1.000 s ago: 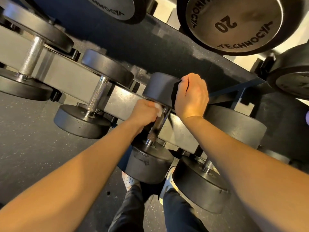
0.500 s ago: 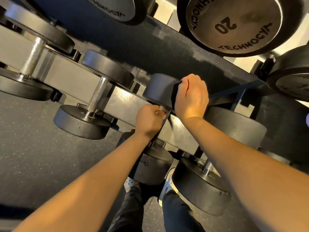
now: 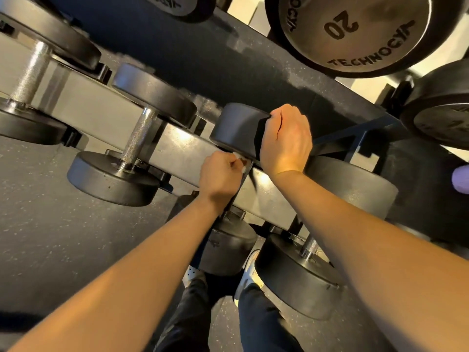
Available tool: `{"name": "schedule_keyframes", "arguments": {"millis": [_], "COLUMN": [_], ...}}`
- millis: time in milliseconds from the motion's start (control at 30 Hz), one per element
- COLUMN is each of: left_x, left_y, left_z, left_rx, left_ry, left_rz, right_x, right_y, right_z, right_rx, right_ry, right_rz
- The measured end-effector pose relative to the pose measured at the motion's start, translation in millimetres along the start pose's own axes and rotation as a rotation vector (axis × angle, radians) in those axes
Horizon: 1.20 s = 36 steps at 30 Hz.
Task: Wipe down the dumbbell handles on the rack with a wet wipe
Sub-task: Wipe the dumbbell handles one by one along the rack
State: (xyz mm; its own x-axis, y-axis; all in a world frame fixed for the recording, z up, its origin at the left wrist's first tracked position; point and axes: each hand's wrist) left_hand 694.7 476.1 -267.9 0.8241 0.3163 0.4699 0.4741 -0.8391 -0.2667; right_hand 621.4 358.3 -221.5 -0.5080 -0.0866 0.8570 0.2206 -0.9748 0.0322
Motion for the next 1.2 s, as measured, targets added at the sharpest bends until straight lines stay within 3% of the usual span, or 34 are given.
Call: {"name": "schedule_keyframes", "arguments": {"millis": [100, 200, 267, 333, 367, 500, 567, 667, 767, 867, 933, 1067, 1200], "left_x": [2, 26, 41, 44, 40, 16, 3, 1, 14, 22, 22, 20, 13], "left_y": [0, 4, 2, 3, 5, 4, -3, -19, -24, -12, -6, 8, 30], "left_z": [6, 16, 18, 15, 13, -5, -9, -7, -7, -4, 1, -15, -25], "left_rx": [0.102, 0.386, 0.500, 0.445, 0.370, 0.026, -0.037, -0.061, 0.022, 0.071, 0.135, 0.506, 0.736], "left_ry": [-0.110, -0.186, -0.107, 0.022, 0.053, -0.058, 0.043, 0.488, 0.636, 0.450, 0.121, -0.562, -0.687], "left_rz": [0.023, 0.307, 0.481, 0.537, 0.489, 0.070, 0.003, 0.094, 0.276, 0.319, 0.232, 0.113, 0.186], "right_x": [-1, 0, 1, 2, 2, 0, -2, -2, 1, 3, 2, 1, -1], "right_y": [0, 0, 0, 0, 1, 1, 1, 1, 2, 2, 2, 1, 0], "right_z": [0, 1, 2, 2, 1, 0, 0, 1, 1, 1, 0, -1, -1], "right_rx": [0.000, 0.003, 0.003, 0.000, 0.000, -0.001, -0.009, -0.008, -0.007, -0.014, -0.008, 0.001, 0.004], "right_ry": [0.005, -0.006, -0.020, -0.019, -0.014, -0.008, -0.010, -0.024, -0.030, -0.023, -0.031, -0.013, -0.031], "right_rz": [-0.013, -0.012, -0.009, -0.007, -0.009, -0.028, -0.034, -0.018, -0.005, 0.011, 0.014, -0.001, -0.010]}}
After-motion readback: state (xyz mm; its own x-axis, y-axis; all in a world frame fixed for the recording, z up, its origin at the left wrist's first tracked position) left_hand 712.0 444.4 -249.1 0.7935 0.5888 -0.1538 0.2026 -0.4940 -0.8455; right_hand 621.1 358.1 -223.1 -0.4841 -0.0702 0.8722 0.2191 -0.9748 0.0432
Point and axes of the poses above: each hand's wrist, its own y-axis towards the middle knuckle, its own x-axis out of the back of the hand, z = x × y, and after that the axes turned 7 degrees about -x, right-handed
